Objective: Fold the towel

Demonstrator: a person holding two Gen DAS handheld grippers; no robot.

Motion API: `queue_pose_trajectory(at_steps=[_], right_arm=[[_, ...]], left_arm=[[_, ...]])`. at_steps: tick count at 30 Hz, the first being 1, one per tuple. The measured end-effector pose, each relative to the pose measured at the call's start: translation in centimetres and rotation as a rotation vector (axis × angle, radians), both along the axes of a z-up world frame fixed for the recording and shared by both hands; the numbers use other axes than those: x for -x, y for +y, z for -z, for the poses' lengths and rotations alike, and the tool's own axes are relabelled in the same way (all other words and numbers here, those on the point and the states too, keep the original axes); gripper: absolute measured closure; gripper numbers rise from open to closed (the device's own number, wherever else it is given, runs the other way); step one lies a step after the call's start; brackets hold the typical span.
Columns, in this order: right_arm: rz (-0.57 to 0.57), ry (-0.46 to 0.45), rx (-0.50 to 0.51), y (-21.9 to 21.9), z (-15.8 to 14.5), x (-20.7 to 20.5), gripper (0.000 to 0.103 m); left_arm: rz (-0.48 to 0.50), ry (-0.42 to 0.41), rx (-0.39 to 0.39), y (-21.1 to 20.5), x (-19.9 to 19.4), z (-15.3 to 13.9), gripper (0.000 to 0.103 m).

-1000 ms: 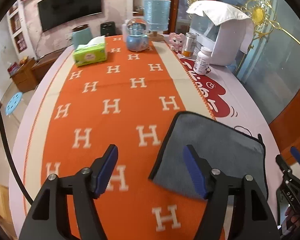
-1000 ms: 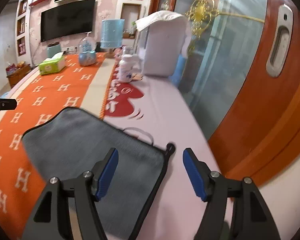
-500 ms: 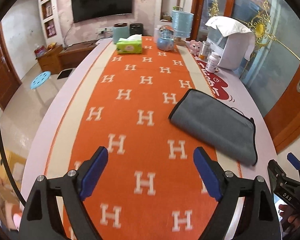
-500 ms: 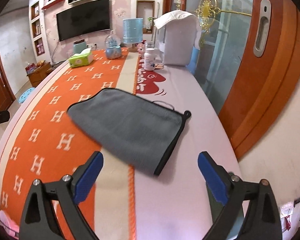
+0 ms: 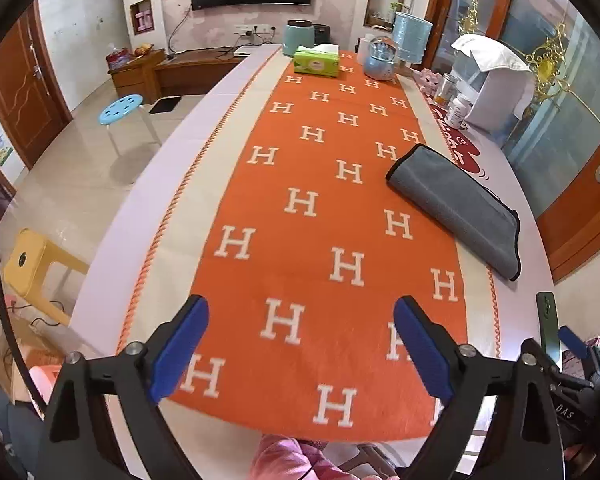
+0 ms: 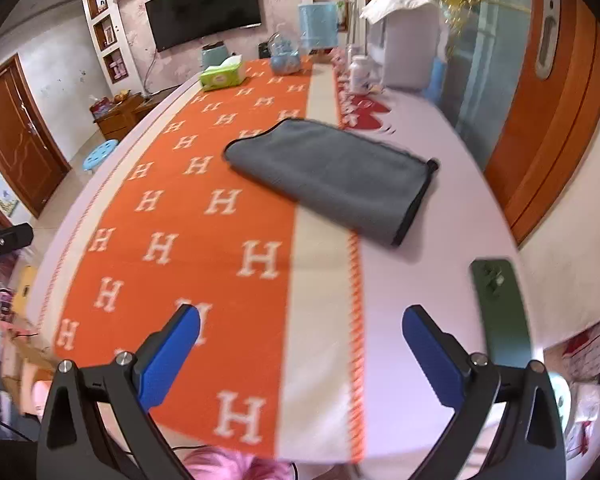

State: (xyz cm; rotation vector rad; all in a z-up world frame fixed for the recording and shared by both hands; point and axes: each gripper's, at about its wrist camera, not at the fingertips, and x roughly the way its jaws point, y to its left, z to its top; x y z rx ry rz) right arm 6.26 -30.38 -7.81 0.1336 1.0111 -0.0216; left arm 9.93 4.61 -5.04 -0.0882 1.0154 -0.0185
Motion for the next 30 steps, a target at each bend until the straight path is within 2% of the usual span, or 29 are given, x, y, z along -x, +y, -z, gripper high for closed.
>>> queue_pose_trajectory(at_steps=[5,10,14,19,30], right_arm=[[-0.027,0.044,-0.099,2.0,-1.0,0.9,0.001],[-0.044,0.040,-0.105,3.9,-2.9,1.5,0.001],[-0.039,0.026,-0.122,4.9,-4.8,2.0,0.001],[-0.023,-0.016,-0.123,6.3,-7.3,2.6,0.001],[-0.022,-0.071,-0.064,9.2,-9.6,3.8,0.001]], left_arm=[[-0.045,-0.039,-0.053,0.5,1.6,-1.1,0.006],[-0.046,-0.063,-0.082,0.7,2.5,-2.2,0.006],[-0.016,-0.078,-0.066,0.6,3.4,-3.5,0.001],[-0.005,-0.117,-0.023,0.6,4.2,-5.4,0.001],[0.053,-0.182,-0.064,0.3,5.1,-7.2,0.001]])
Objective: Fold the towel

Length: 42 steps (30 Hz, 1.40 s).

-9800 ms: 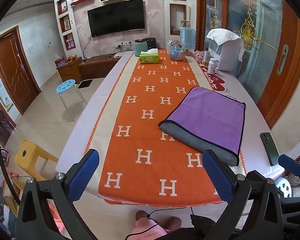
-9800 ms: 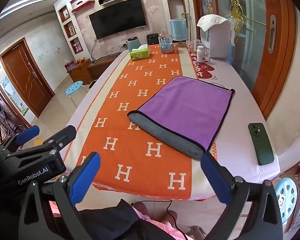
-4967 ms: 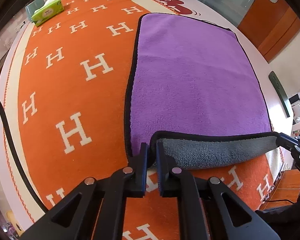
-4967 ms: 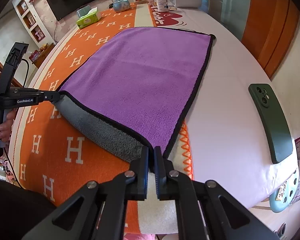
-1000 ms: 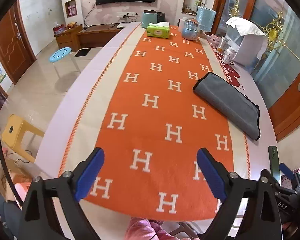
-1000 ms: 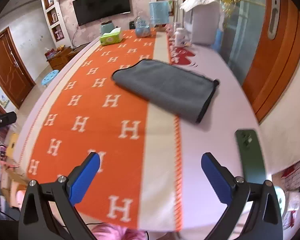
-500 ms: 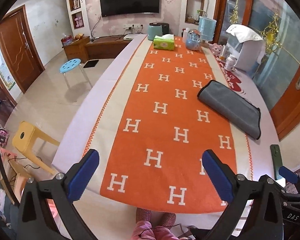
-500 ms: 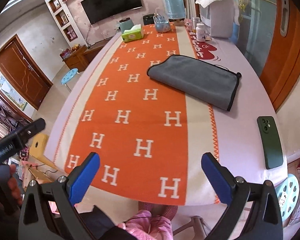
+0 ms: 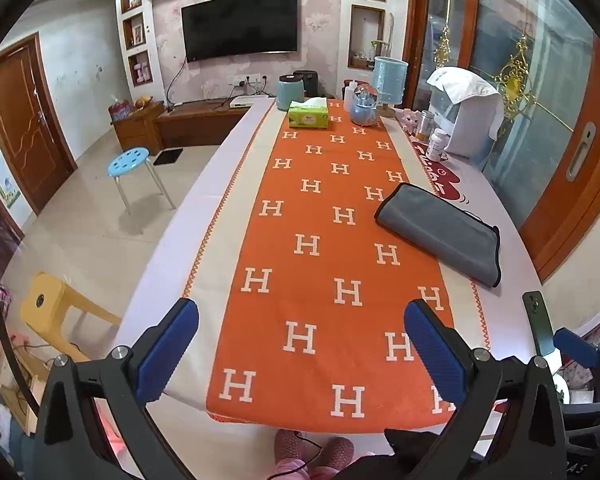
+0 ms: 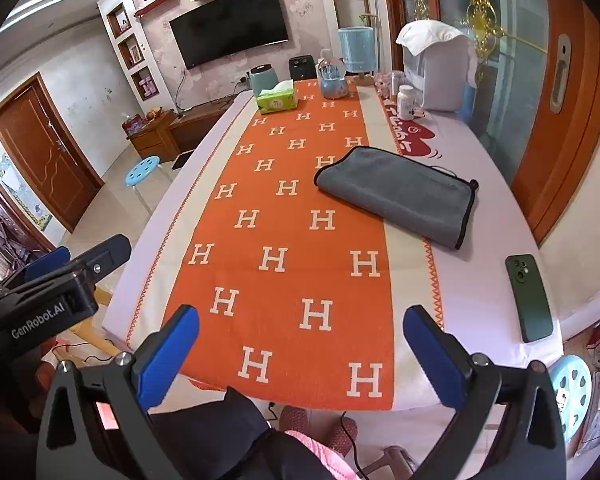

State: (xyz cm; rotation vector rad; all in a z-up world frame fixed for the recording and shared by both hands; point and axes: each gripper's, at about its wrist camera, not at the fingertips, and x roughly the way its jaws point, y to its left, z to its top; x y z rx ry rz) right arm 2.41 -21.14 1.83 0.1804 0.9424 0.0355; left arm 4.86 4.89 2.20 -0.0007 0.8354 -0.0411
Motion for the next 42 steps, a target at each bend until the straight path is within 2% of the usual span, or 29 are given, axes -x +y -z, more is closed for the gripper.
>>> queue_pose_trajectory(at_steps=[6,14,42], right_arm=[[0.023,-0.067,0.013,0.5,-1.1,0.6,0.001],[0.052,-0.100,0.022,1.2,-1.5,0.6,0.001],[0.074,-0.029,0.053,1.9,-0.2,0.7,0.000]], left_arm=[[-0.004,-0.045,-0.042,0.3,0.4,-0.6,0.001],[0.001,-0.070,-0.057,0.9,0.5,-0.8,0.001],[0.065,-0.042,-0.035,0.1,0.9,0.3,0.001]])
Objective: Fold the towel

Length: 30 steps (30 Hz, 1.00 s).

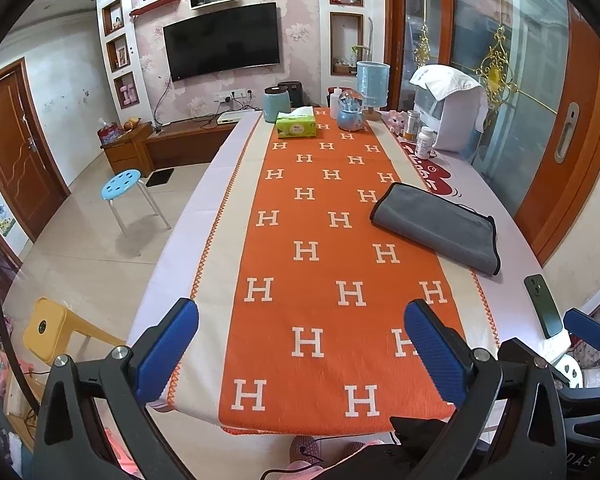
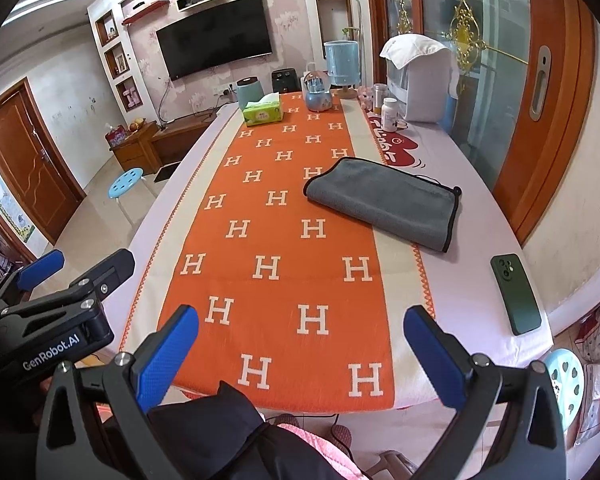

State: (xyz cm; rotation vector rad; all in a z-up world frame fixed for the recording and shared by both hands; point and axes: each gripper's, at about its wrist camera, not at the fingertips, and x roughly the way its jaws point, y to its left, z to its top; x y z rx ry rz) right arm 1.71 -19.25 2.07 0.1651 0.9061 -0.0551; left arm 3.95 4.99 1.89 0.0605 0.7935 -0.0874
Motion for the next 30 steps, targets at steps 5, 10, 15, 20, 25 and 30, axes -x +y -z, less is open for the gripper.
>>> queue_pose_trajectory(at_steps=[5,10,15,20,25,30], right_arm=[[0.002,-0.001,0.001,0.04,0.06,0.15,0.000],[0.002,-0.001,0.001,-0.04,0.07,0.17,0.000],[0.004,0.000,0.001,-0.09,0.12,0.24,0.000],[0.003,0.001,-0.001,-0.11,0.13,0.28,0.000],[0.003,0.001,0.000,-0.10,0.12,0.27,0.000],[0.002,0.001,0.001,-0.07,0.12,0.28,0.000]], left_arm=[[0.003,-0.002,0.000,-0.10,0.11,0.09,0.001],[0.005,-0.002,0.002,-0.18,0.25,0.06,0.001],[0.009,-0.003,0.002,-0.37,0.34,0.09,0.001],[0.019,-0.001,0.002,-0.59,0.30,0.07,0.001],[0.021,-0.002,0.002,-0.63,0.27,0.06,0.001],[0.020,-0.001,0.003,-0.63,0.29,0.07,0.001]])
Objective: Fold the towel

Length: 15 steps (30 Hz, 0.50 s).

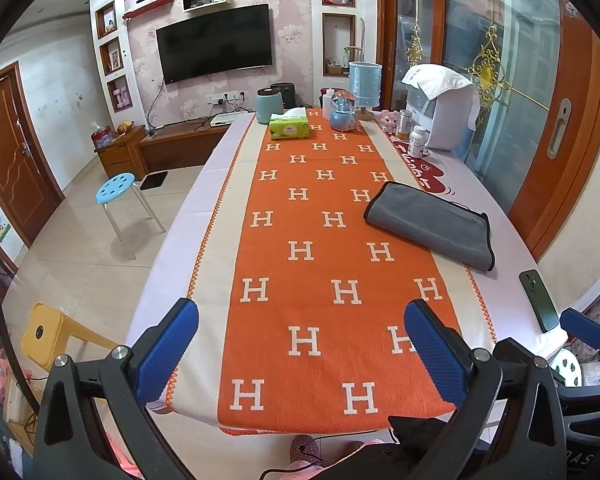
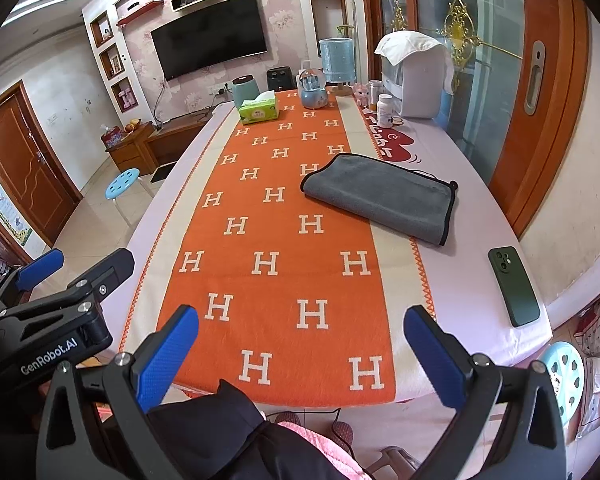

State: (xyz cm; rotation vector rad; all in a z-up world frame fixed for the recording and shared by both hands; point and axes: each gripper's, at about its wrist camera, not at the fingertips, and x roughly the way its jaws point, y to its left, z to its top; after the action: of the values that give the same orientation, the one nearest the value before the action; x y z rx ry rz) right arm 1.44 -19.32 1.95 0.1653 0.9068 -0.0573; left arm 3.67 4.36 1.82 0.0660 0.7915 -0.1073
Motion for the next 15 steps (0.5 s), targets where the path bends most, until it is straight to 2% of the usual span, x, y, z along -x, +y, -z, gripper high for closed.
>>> queue_pose_trajectory(at_steps=[15], right_arm=[[0.001,0.002,0.000,0.10,0.00,-0.07,0.000]], left_arm=[[0.001,0.001,0.000,0.12,-0.03,0.01,0.001]])
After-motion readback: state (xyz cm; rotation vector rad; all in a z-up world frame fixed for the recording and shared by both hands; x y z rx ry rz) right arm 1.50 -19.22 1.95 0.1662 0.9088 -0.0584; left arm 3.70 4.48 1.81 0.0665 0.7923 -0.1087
